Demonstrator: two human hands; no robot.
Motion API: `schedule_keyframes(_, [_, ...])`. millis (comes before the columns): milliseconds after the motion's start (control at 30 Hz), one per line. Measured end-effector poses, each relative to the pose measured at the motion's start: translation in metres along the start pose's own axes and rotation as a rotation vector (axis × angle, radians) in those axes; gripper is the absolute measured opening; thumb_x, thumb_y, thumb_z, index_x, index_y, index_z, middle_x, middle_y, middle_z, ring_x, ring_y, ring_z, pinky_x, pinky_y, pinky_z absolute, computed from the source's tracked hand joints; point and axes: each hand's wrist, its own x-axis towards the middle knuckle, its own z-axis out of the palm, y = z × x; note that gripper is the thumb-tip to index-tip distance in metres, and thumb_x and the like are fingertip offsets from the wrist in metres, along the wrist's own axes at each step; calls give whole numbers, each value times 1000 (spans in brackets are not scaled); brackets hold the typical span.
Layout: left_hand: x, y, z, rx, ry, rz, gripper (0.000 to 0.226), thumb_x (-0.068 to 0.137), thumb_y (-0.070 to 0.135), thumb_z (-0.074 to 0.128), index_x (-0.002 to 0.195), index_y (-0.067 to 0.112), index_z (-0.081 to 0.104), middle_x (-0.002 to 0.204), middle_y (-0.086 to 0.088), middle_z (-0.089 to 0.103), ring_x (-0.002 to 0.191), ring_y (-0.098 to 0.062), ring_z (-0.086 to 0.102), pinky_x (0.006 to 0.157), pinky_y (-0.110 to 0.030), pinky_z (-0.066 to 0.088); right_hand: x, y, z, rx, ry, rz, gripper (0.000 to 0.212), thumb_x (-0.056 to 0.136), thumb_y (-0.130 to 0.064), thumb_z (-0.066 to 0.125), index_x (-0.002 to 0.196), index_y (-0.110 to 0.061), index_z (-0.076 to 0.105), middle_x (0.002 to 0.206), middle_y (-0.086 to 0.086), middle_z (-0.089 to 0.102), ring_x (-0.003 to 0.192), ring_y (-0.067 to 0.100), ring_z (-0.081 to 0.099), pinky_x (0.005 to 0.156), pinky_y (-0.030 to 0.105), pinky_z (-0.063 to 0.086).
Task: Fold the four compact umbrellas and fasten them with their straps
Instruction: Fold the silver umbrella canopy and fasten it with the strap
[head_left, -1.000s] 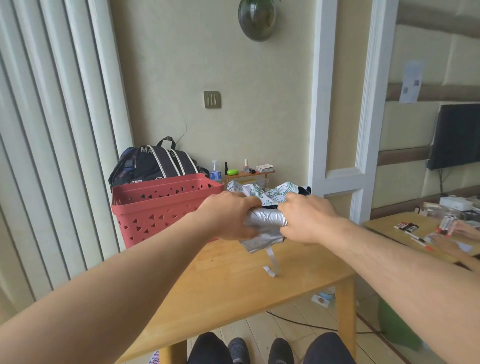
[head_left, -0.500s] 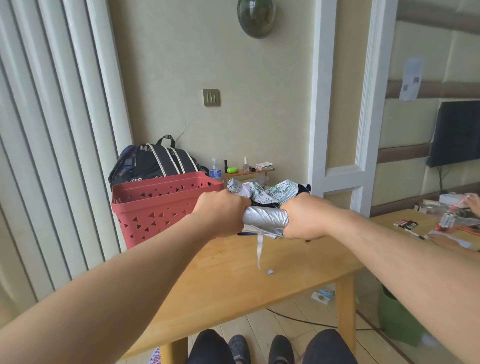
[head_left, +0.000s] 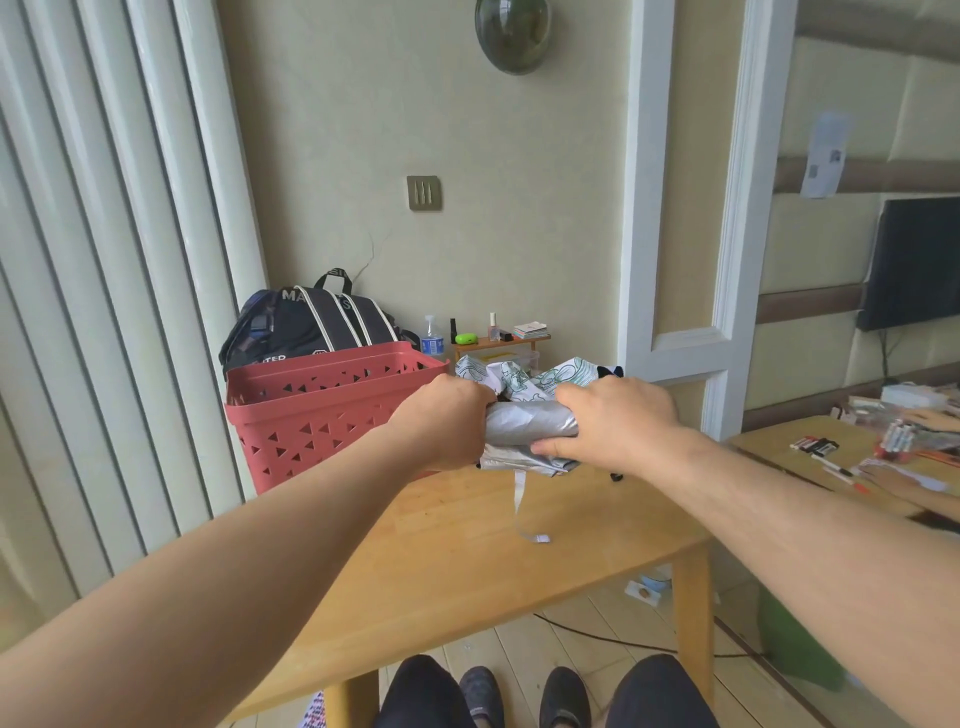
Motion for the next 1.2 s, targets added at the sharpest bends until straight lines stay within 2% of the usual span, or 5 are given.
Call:
schedule_keyframes(233, [0,-6,2,9,15,81,31,77,11,66,106,20,64,100,-2,62,99,-25,60,81,-38,54,-1,1,-2,-89,89,30,45,87,-77,50,100,-34,55,96,-4,66,94,27,67,67,32,47])
schedule_keyframes(400, [-6,7,-16,-12,-100,18,118,63,82,77,159,42,22,155,1,36,143,-31,30,114,-55,39,1,-1,-11,-103,7,94,33,88,-58,55,111,-35,64,98,-4,64,96,27,64,70,33,50])
schedule_keyframes(633, [3,27,-19,233,51,202,44,83,61,59,115,30,64,105,7,67,103,-25,63,86,-40,54,0,-12,-17,-65,-123,116,37,82,-62,51,97,-31,65,85,-6,52,83,27,57,76,38,58])
schedule_keyframes(1000, [-14,13,-8,231,52,132,29,85,53,63,106,33,59,87,9,60,82,-24,60,64,-32,44,-3,6,-19,151,-305,31,56,66,-74,67,78,-19,64,62,-5,64,55,18,60,59,29,50])
schedule_keyframes(1200, [-9,16,-6,75,19,22,20,77,41,67,87,30,53,76,7,57,78,-26,60,63,-32,49,-2,1,-17,-3,-59,-7,59,74,-86,55,103,-35,60,101,-13,58,106,20,59,78,36,43])
